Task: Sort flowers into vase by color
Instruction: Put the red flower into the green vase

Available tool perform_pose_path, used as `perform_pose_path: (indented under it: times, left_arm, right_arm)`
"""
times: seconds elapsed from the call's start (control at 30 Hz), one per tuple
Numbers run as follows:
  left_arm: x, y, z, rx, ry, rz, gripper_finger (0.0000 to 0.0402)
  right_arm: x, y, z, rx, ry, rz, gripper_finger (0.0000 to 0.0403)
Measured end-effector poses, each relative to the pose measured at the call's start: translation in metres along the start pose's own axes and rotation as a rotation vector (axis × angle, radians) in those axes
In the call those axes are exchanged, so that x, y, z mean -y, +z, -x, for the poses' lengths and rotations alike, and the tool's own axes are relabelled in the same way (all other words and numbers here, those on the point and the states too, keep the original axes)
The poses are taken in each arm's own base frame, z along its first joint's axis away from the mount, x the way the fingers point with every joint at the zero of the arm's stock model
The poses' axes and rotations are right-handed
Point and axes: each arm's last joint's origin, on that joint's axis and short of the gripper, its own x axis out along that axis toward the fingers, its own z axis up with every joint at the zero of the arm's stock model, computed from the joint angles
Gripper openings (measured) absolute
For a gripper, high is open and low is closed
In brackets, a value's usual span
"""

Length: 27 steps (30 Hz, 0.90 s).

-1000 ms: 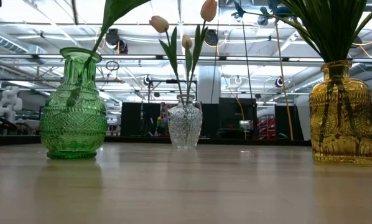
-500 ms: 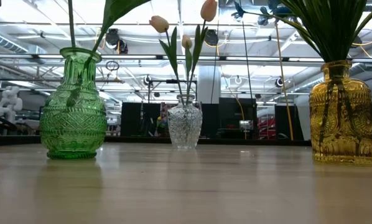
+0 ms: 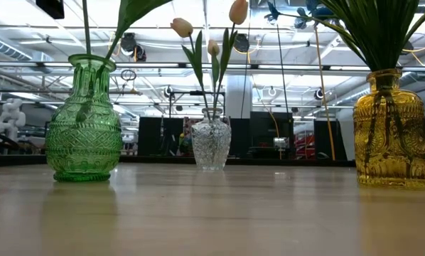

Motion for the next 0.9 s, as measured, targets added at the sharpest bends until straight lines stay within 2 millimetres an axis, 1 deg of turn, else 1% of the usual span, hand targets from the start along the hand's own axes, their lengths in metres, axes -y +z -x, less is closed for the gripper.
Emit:
perform_pose_path:
  times: [0.13, 0.3, 0.7, 0.8, 0.9]
  left_arm:
    - [0.001, -0.003, -0.002, -0.007, -0.014, -0.013, 0.0015]
    - [0.004, -0.012, -0.006, -0.037, -0.010, -0.049, 0.0015]
    - [0.007, -0.023, -0.010, -0.077, -0.030, -0.051, 0.0016]
    - [0.007, -0.024, -0.010, -0.083, -0.026, -0.027, 0.0029]
    - [0.007, -0.025, -0.010, -0.094, 0.002, -0.009, 0.0060]
  right_arm:
    - [0.000, 0.000, 0.000, 0.000, 0.000, 0.003, 0.0270]
    - [0.000, 0.000, -0.001, -0.002, -0.002, 0.004, 0.0270]
    - [0.000, 0.000, -0.001, -0.002, -0.001, 0.004, 0.0270]
    - [0.000, 0.000, -0.001, -0.002, -0.001, 0.004, 0.0270]
    - [0.000, 0.000, -0.001, -0.002, -0.001, 0.004, 0.0270]
